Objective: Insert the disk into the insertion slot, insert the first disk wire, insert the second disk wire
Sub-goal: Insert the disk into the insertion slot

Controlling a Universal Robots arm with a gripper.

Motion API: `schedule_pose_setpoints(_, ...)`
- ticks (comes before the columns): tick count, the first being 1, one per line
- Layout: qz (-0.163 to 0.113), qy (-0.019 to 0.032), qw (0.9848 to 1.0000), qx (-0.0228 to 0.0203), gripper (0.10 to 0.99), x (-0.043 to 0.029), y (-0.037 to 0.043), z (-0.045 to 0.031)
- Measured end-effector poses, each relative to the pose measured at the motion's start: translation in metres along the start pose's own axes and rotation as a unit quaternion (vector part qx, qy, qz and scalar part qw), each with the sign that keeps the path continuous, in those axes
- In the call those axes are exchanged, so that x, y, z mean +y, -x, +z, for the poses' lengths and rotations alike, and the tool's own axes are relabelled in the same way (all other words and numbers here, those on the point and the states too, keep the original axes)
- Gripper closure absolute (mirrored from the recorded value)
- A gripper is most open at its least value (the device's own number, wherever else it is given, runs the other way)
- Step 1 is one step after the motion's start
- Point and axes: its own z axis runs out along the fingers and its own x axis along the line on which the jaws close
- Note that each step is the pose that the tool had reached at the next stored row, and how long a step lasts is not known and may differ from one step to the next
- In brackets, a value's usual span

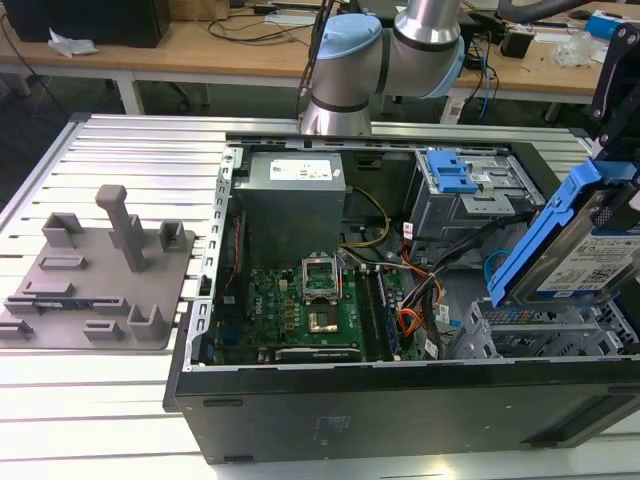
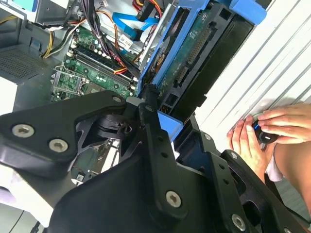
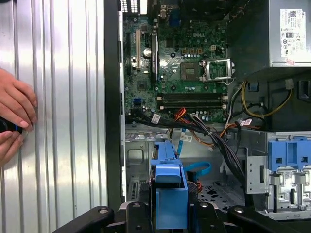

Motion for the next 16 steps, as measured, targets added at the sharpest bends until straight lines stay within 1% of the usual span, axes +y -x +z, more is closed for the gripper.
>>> schedule_pose_setpoints(5,0.0,0.0,1.0,0.0001,0.722,0.0,0.0002,0.0027)
schedule_pose_setpoints(10,0.0,0.0,1.0,0.0001,0.722,-0.0019,0.0,0.0082)
schedule_pose_setpoints(16,0.0,0.0,1.0,0.0001,0.722,-0.0022,-0.0002,0.0128)
